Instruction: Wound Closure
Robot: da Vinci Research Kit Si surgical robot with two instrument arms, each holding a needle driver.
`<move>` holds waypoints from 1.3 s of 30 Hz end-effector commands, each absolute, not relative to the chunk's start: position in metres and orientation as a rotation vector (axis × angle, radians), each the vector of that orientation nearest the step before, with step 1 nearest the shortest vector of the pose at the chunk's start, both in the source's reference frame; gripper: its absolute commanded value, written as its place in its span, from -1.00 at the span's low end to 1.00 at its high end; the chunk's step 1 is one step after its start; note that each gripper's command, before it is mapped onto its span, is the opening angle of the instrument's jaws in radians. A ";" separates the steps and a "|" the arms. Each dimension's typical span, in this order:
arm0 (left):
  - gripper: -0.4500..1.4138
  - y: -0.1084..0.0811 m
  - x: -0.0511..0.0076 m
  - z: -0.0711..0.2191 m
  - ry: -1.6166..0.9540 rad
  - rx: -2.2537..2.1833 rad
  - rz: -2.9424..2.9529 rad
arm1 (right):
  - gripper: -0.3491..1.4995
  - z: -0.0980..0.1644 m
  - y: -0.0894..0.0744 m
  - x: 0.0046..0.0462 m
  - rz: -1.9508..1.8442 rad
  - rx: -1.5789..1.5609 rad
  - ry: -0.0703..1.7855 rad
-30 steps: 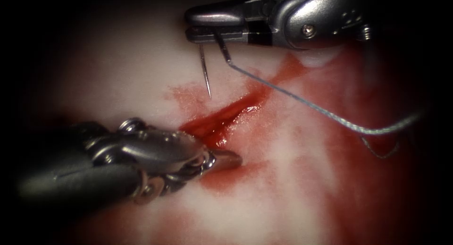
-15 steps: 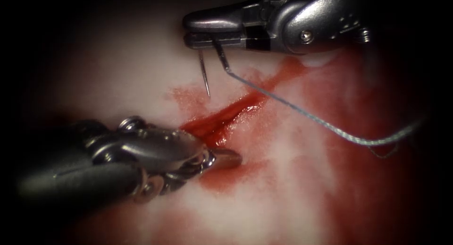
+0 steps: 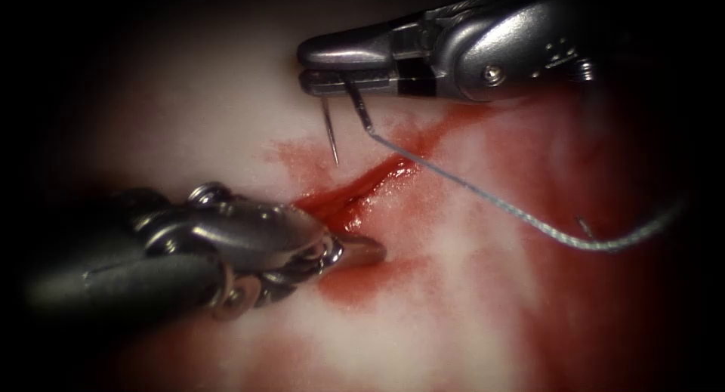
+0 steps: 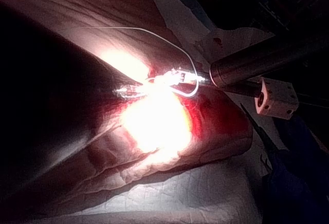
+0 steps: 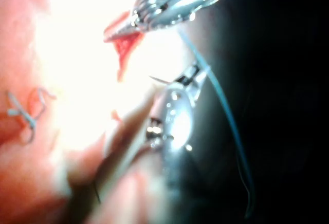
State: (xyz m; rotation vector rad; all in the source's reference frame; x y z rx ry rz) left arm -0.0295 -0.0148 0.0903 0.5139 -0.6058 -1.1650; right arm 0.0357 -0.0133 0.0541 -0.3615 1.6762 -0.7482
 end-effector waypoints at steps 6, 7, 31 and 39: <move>-1.00 -0.014 -0.0302 0.090 -0.609 0.514 -1.177 | -1.00 0.054 -0.013 0.0365 -0.743 -0.348 1.682; -1.00 -0.014 -0.0302 0.090 -0.609 0.514 -1.177 | -1.00 0.054 -0.013 0.0365 -0.737 -0.338 1.683; -1.00 -0.015 -0.0310 0.090 -0.581 0.606 -1.148 | -1.00 0.055 -0.012 0.0371 -0.591 -0.242 1.606; -1.00 -0.015 -0.0310 0.090 -0.580 0.608 -1.153 | -1.00 0.055 -0.012 0.0373 -0.574 -0.180 1.585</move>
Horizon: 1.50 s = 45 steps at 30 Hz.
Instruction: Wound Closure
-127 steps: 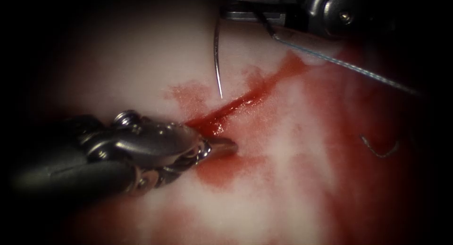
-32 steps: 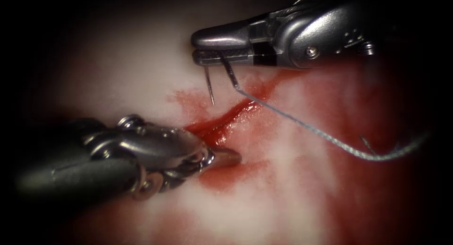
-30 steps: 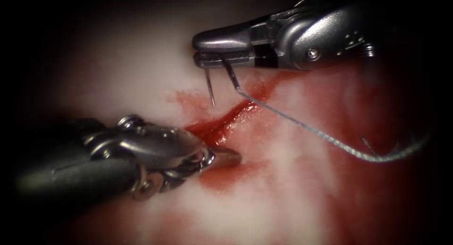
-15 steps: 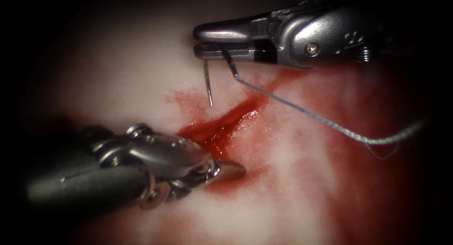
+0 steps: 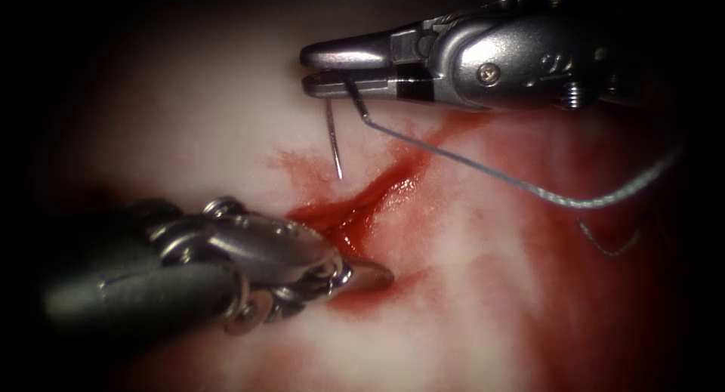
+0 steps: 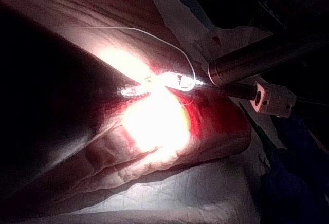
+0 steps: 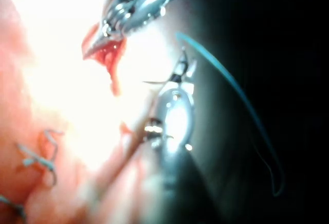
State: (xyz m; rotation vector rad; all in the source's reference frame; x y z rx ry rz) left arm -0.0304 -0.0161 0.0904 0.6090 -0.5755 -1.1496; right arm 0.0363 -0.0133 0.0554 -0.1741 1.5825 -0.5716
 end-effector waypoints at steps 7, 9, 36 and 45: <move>-1.00 -0.015 -0.0309 0.090 -0.579 0.607 -1.157 | -1.00 0.055 -0.012 0.0374 -0.533 -0.133 1.578; -1.00 -0.015 -0.0310 0.090 -0.579 0.607 -1.156 | -1.00 0.055 -0.012 0.0375 -0.515 -0.112 1.580; -1.00 -0.016 -0.0311 0.090 -0.576 0.614 -1.146 | -1.00 0.055 -0.012 0.0384 -0.388 0.105 1.511; -1.00 -0.016 -0.0311 0.090 -0.574 0.618 -1.147 | -1.00 0.055 -0.012 0.0384 -0.360 0.133 1.509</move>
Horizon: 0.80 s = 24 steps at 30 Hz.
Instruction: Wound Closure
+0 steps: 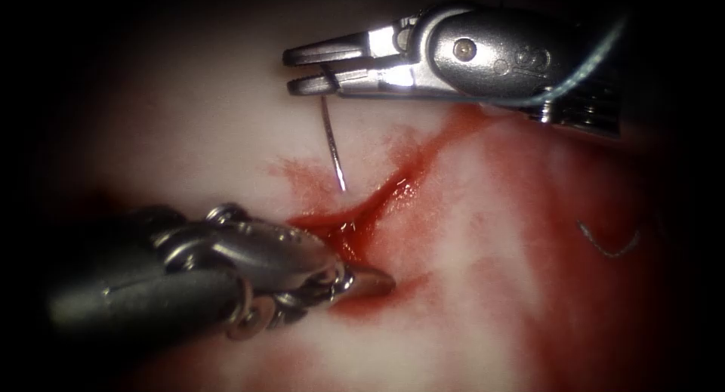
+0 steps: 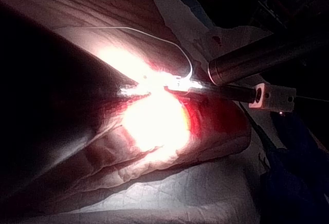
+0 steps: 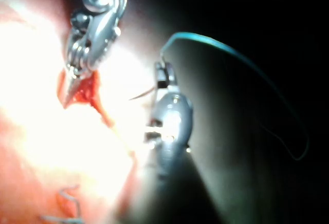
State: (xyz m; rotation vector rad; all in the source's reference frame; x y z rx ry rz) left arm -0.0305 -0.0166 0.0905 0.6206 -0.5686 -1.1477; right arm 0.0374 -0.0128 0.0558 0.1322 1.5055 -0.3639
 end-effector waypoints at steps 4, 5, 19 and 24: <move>-1.00 -0.016 -0.0311 0.090 -0.574 0.618 -1.145 | -1.00 0.055 -0.012 0.0384 -0.321 0.168 1.504; -1.00 -0.016 -0.0311 0.090 -0.574 0.619 -1.144 | -1.00 0.055 -0.012 0.0384 -0.312 0.177 1.503; -1.00 -0.016 -0.0303 0.091 -0.562 0.622 -1.119 | -1.00 0.055 -0.012 0.0381 -0.136 0.394 1.478; -1.00 -0.016 -0.0302 0.091 -0.562 0.625 -1.114 | -1.00 0.056 -0.012 0.0379 -0.084 0.452 1.454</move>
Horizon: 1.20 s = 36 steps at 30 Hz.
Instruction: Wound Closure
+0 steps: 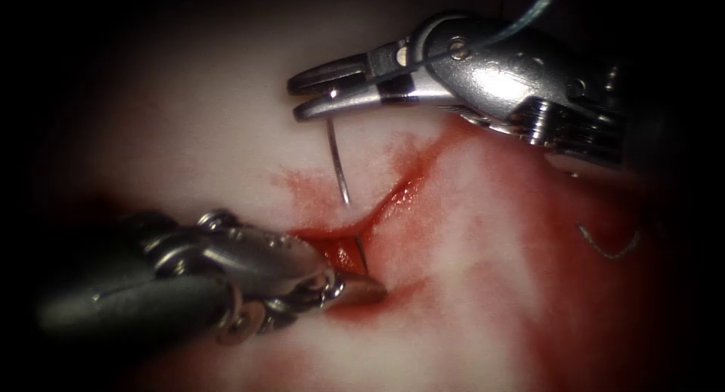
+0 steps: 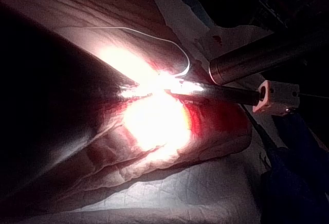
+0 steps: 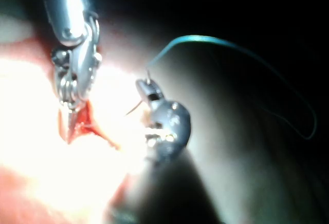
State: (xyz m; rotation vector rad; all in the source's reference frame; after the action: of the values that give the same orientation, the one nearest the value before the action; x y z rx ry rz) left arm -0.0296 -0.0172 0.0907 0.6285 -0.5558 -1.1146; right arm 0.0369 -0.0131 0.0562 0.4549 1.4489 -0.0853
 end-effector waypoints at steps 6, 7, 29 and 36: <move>-1.00 -0.016 -0.0295 0.090 -0.559 0.632 -1.101 | -1.00 0.056 -0.012 0.0378 0.056 0.575 1.402; -1.00 -0.016 -0.0295 0.090 -0.556 0.631 -1.100 | -1.00 0.056 -0.012 0.0378 0.107 0.619 1.385; -1.00 -0.016 -0.0287 0.090 -0.554 0.640 -1.107 | -1.00 0.058 -0.015 0.0375 0.690 1.203 1.026; -0.73 -0.016 -0.0285 0.090 -0.550 0.711 -1.247 | -1.00 0.059 -0.015 0.0374 0.818 1.279 0.946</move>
State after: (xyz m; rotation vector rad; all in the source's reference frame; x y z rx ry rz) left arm -0.0277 -0.0168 0.0900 0.7744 -0.5324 -1.3354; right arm 0.0364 -0.0162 0.0594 1.2848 0.9380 0.8217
